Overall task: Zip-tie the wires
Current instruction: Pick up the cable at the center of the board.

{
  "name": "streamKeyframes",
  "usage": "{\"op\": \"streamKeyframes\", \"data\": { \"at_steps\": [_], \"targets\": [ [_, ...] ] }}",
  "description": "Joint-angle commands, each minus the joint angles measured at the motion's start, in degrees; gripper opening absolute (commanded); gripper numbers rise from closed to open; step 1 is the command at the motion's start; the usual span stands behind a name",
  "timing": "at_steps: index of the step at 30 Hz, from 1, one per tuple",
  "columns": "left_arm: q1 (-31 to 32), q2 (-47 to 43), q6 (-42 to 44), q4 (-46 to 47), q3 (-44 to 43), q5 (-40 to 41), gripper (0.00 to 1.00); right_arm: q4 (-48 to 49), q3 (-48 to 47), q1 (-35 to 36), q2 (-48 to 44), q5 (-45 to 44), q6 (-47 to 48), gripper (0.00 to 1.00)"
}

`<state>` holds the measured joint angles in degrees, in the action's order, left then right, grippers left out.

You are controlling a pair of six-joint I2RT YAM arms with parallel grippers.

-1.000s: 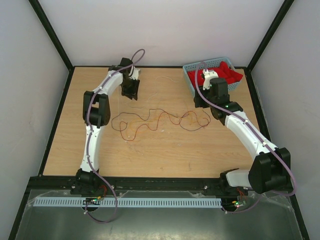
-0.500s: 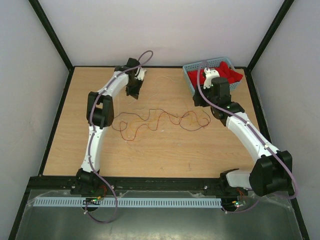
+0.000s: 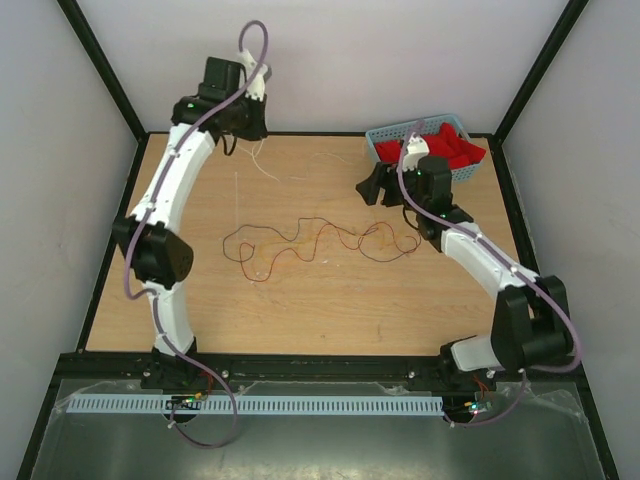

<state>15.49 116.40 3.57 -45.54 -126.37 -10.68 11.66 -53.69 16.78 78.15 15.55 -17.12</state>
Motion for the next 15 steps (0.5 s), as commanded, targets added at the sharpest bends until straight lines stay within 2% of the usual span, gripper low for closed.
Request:
{"op": "streamKeyframes", "data": {
  "at_steps": [1,4,8,15],
  "targets": [
    [0.71,-5.20,-2.78,0.67,2.09,-4.16,0.00,14.12,-0.27,-0.09,5.92,7.17,-6.01,0.84],
    [1.31,-8.16,-3.75,2.03,4.14,-5.61,0.00,27.15,1.18,0.86,9.22,14.07,-10.98,0.87],
    [1.98,-10.73,-5.40,4.16,5.88,-7.21,0.00,42.12,0.58,4.39,13.49,20.71,-10.52,0.90],
    [2.43,-11.33,-7.11,5.69,5.69,-9.03,0.00,48.86,-4.31,9.47,20.47,25.86,-6.67,0.92]
  ]
}}
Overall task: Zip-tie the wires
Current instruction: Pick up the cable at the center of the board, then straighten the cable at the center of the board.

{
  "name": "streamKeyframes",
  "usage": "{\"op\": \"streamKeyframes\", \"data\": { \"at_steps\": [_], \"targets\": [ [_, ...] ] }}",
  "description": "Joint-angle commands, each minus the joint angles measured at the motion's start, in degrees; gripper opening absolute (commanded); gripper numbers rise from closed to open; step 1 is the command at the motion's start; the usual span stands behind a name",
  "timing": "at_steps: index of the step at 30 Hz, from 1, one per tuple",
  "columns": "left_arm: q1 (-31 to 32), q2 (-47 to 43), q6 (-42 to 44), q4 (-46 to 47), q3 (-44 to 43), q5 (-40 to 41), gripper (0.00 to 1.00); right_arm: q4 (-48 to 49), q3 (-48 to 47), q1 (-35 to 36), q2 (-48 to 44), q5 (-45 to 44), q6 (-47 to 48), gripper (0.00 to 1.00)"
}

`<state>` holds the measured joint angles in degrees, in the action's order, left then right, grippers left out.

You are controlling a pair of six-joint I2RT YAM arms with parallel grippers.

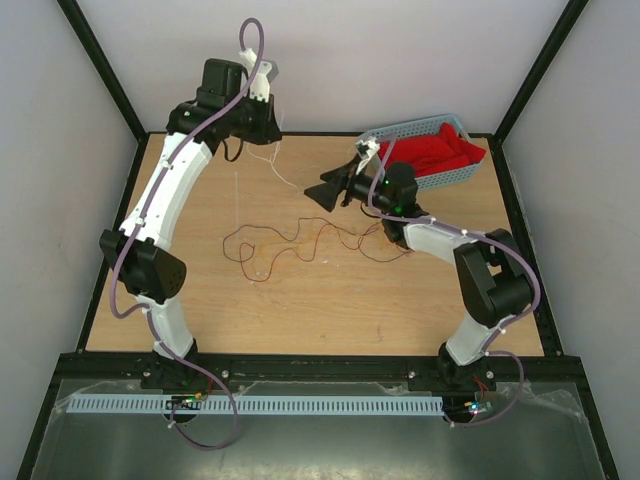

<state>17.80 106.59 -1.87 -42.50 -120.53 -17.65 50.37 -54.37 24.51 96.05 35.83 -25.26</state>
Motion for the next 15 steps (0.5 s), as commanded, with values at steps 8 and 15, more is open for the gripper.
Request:
{"op": "streamKeyframes", "data": {
  "at_steps": [8,15],
  "targets": [
    [0.39,-2.34,-2.54,3.58,-0.13,-3.46,0.00,8.39,-11.67,4.83,9.99,9.12,1.48,0.89],
    [0.39,-2.87,-3.04,4.41,-0.65,-3.12,0.00,5.92,-19.90,6.12,18.18,9.48,2.06,0.78]
  ]
}}
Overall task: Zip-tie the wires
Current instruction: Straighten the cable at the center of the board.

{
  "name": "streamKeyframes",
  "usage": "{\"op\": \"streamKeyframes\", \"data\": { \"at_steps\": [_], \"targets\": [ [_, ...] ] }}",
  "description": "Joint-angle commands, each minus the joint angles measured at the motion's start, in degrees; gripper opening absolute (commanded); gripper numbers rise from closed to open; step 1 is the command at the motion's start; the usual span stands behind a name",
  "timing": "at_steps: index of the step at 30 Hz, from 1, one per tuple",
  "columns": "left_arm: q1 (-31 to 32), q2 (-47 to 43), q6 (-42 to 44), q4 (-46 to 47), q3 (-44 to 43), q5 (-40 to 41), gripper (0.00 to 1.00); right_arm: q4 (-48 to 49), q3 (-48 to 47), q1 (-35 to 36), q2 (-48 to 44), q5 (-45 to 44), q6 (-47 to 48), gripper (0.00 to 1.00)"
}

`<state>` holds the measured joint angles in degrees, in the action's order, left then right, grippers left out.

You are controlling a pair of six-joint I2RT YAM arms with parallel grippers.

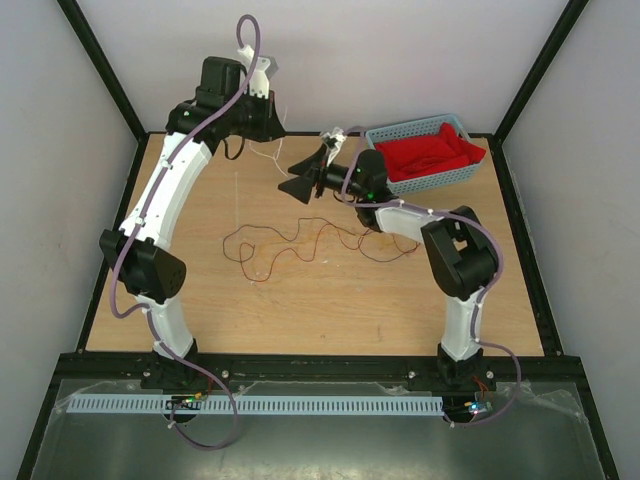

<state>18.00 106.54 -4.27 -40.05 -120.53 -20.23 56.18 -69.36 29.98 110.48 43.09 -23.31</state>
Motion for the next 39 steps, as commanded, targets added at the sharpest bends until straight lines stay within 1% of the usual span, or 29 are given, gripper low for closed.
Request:
{"op": "streamKeyframes", "data": {
  "at_steps": [1,2,3,4,5,8,10,14,16,23,27,29,32,35,37,39],
  "targets": [
    [0.15,-2.81,-0.71,2.04,-0.78,-0.47,0.00,-0.42,-6.17,0.80,4.87,2.56,0.11,0.74],
    [0.11,-2.81,-0.76,2.13,-1.09,-0.45,0.00,-1.03,-7.22,0.93,5.73,2.94,0.11,0.67],
    [-0.01,-2.87,-0.74,2.13,-1.36,-0.39,0.00,-1.96,-7.87,0.96,6.21,3.22,0.11,0.58],
    [-0.29,-3.01,-0.95,2.19,-1.64,-0.22,0.00,-2.49,-8.07,0.96,6.27,3.23,0.27,0.45],
    [-0.71,-3.27,-0.93,2.19,-1.90,-0.02,0.00,-3.33,-7.72,0.96,5.79,3.07,1.12,0.34],
    [-3.53,-5.09,-1.79,2.37,-1.91,1.45,0.00,-8.23,-4.79,0.91,2.24,-0.43,6.45,0.11],
    [-5.86,-6.73,-2.57,2.52,-1.59,1.59,0.00,-12.92,-4.48,0.59,-0.12,-3.33,10.12,0.00],
    [-11.06,-11.49,-3.39,3.07,0.77,1.97,0.00,-27.36,-8.76,-0.78,-3.07,-8.26,17.24,0.00],
    [-13.98,-14.74,-3.93,3.93,3.29,2.45,0.00,-32.78,-10.18,-2.09,-4.37,-12.02,19.55,0.00],
    [-25.19,-27.68,-8.67,11.84,17.39,0.96,0.00,-41.50,-14.45,-5.16,-8.58,-21.93,23.81,0.00],
    [-30.29,-33.44,-11.62,15.63,24.31,-0.47,0.00,-48.17,-20.21,-5.67,-10.28,-27.99,26.40,0.00],
    [-32.34,-35.86,-12.96,17.25,28.15,-1.38,0.00,-50.91,-21.65,-5.84,-11.98,-32.61,27.96,0.00],
    [-33.94,-39.41,-15.41,21.18,33.63,-2.86,0.00,-53.29,-24.20,-5.81,-15.84,-40.26,31.24,0.00],
    [-33.86,-41.29,-20.04,25.43,37.79,-8.64,0.00,-56.09,-25.44,-5.81,-20.01,-45.88,36.30,0.00],
    [-32.84,-41.91,-23.93,29.63,40.92,-12.17,0.00,-58.20,-25.81,-5.85,-23.42,-49.29,39.31,0.00],
    [-30.31,-42.55,-25.73,31.55,42.68,-12.64,0.00,-60.05,-25.46,-5.81,-26.57,-52.23,42.50,0.00]
  ]
}}
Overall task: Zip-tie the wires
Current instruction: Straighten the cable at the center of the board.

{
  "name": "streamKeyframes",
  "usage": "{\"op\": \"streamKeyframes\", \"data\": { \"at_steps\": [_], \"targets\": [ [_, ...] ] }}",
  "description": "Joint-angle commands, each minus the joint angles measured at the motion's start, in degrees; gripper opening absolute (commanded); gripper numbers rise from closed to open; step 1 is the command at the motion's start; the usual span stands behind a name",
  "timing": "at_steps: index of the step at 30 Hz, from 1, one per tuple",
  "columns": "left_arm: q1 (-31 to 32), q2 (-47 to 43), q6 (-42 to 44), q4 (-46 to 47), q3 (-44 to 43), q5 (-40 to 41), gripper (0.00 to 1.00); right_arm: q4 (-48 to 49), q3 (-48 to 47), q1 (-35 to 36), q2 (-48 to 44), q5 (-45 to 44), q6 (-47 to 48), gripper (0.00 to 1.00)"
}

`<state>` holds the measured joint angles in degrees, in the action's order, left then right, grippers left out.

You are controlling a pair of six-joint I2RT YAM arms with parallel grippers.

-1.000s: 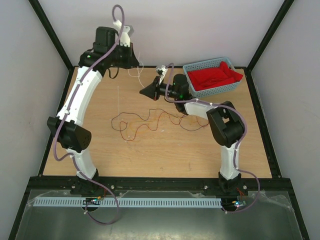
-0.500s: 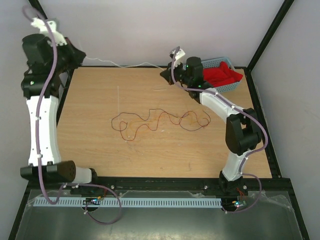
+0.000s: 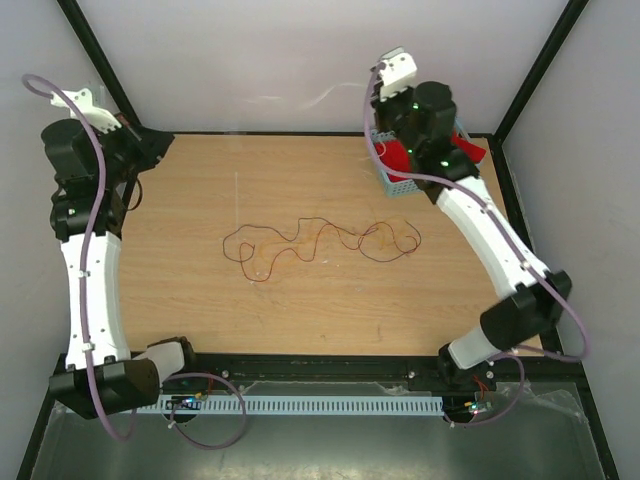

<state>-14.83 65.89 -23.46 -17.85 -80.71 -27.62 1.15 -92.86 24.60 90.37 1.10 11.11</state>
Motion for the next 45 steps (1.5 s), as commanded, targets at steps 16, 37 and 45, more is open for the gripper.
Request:
{"op": "streamKeyframes", "data": {
  "at_steps": [16,37,45],
  "targets": [
    [26.46,-5.63,2.56,13.73,9.45,-2.46,0.25,-13.01,1.20,-0.49,-23.65,-10.89,15.37,0.00],
    [46.94,-0.86,12.34,64.85,30.97,-1.95,0.99,-19.52,12.31,-0.43,-35.13,19.37,4.97,0.00],
    [53.30,12.59,15.05,70.39,25.52,6.50,0.99,-18.61,14.12,-0.43,-37.88,27.32,1.18,0.00]
  ]
}}
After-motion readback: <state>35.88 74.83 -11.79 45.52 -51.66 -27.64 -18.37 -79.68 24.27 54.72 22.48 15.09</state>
